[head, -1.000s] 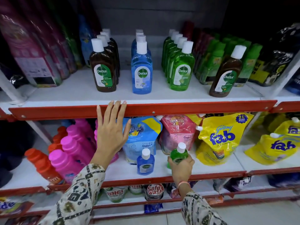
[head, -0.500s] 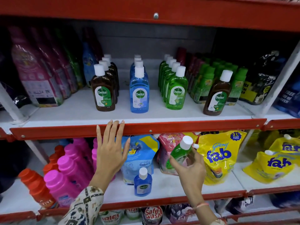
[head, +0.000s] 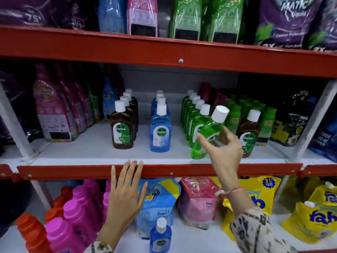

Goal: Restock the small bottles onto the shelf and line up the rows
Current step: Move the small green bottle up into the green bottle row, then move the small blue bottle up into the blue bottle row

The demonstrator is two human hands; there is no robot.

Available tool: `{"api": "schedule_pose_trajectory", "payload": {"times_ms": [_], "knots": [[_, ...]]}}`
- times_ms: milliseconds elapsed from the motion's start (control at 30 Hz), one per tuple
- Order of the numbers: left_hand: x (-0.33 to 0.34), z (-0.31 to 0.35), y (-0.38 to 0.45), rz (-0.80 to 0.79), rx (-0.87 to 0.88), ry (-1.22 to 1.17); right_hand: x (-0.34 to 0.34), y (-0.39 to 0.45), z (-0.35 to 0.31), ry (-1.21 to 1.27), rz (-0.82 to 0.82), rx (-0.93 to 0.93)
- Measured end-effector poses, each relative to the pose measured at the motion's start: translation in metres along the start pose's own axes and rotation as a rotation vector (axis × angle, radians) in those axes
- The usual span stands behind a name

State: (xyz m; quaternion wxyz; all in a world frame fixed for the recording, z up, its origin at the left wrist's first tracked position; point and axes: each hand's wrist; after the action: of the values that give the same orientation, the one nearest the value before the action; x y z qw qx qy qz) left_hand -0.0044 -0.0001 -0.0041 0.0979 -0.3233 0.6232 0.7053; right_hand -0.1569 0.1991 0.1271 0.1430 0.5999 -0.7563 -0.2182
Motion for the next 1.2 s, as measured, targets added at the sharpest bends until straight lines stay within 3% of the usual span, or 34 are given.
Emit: {"api": "schedule_pose_trajectory", "payload": {"times_ms": [233, 667, 933, 1033, 1200], "knots": [[0.002, -0.002, 0.000, 0.001, 0.016, 0.022, 0.022, 0.025, 0.026, -0.200, -0.043, 0.053], [0.003, -0.002, 0.001, 0.009, 0.018, 0.035, 0.022, 0.024, 0.037, -0.216, -0.162, 0.055], [-0.001, -0.016, 0.014, -0.004, -0.017, 0.085, 0.012, -0.060, 0.046, 0.022, 0.093, -0.146], [0.002, -0.030, 0.015, -0.006, -0.027, 0.102, 0.016, -0.102, 0.062, 0.024, 0.042, -0.162], [0.011, -0.036, 0.011, 0.001, -0.050, 0.086, 0.034, -0.177, 0.116, -0.138, -0.147, 0.004]]}}
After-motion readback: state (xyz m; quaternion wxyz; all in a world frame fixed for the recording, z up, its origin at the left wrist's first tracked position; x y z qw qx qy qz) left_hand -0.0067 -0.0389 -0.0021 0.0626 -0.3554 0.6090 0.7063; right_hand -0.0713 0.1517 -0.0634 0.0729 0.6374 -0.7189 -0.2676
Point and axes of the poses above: each hand's wrist, its own y-axis towards the middle knuckle, its own x-axis out of the palm, z = x × y, and after that the axes turned 8 degrees about z, right-handed
